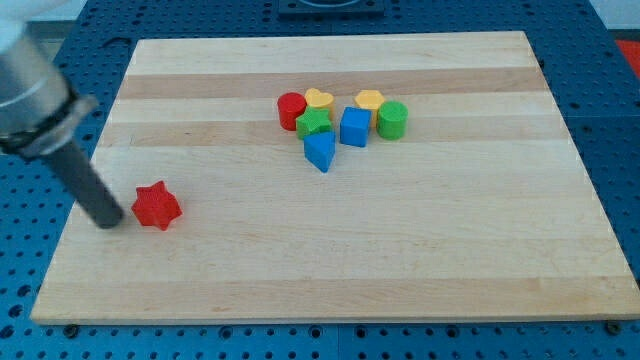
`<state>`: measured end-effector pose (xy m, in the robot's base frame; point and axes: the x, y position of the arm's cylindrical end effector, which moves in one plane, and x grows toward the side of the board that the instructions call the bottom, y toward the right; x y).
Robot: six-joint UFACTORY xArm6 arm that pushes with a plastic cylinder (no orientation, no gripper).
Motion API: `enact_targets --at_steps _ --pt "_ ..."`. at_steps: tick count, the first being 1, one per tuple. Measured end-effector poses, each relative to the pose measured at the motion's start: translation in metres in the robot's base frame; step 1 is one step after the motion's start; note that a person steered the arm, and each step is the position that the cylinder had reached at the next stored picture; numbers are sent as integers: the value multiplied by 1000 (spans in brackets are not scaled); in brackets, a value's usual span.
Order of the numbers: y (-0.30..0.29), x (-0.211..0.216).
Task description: Push red star slightly right
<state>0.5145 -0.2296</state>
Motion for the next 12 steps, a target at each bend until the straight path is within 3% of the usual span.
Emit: enact_targets --at_steps 2,3,4,5,6,7,9,10,11,12 --pt "157 0" --pt "165 12" --pt "90 28" --pt "19 12" --pt "4 -25" --pt "35 -39" --pt "189 -39" --pt "194 -39" --pt "142 -36" --pt "131 -11"
